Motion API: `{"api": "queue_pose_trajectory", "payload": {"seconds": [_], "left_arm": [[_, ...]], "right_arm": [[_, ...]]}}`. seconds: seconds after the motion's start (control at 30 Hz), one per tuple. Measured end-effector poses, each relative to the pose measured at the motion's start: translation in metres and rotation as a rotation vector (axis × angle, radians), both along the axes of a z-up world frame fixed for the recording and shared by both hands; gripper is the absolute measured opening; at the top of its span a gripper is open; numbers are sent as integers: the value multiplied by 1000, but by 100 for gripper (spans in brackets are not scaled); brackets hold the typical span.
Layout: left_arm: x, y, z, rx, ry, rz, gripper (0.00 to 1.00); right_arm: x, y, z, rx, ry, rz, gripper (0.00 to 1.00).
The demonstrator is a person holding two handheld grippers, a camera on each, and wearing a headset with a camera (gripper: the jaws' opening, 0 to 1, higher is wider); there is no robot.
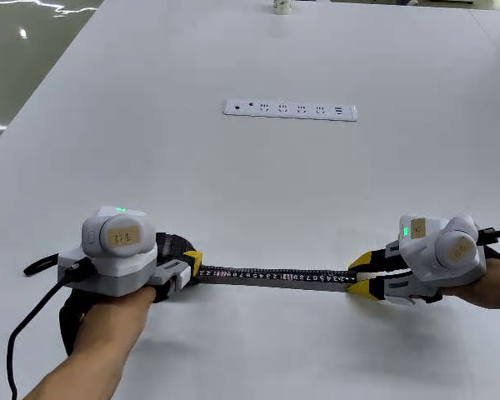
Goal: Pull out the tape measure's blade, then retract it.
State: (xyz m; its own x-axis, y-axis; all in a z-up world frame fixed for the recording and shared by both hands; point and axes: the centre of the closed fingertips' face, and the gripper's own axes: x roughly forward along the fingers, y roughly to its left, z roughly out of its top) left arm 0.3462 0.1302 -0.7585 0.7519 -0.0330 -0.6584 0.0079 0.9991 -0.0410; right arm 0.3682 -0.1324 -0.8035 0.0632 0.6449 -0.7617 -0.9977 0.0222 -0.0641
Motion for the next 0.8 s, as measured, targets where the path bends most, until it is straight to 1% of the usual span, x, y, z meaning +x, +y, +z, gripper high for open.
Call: {"api": "queue_pose_trajectory", "payload": {"seconds": [0.3,0.37,0.4,0.53,0.73,0.8], "left_arm": [[1,1,-3,-16,7,22,56],[2,1,-4,-18,10,26,57],[1,2,-4,-19,13,26,57],[1,2,-6,-28,25,32,57],[2,1,-12,-13,51,34,59],[2,1,-12,-9,55,36,59]], "right_arm": [[-1,0,1,5,8,5,11],[-1,1,1,9,10,2,11],[-1,1,1,11,20,-7,10],[-1,0,0,11,21,-4,10],[0,0,0,6,23,-3,9],[0,0,0,6,22,-3,9]]}}
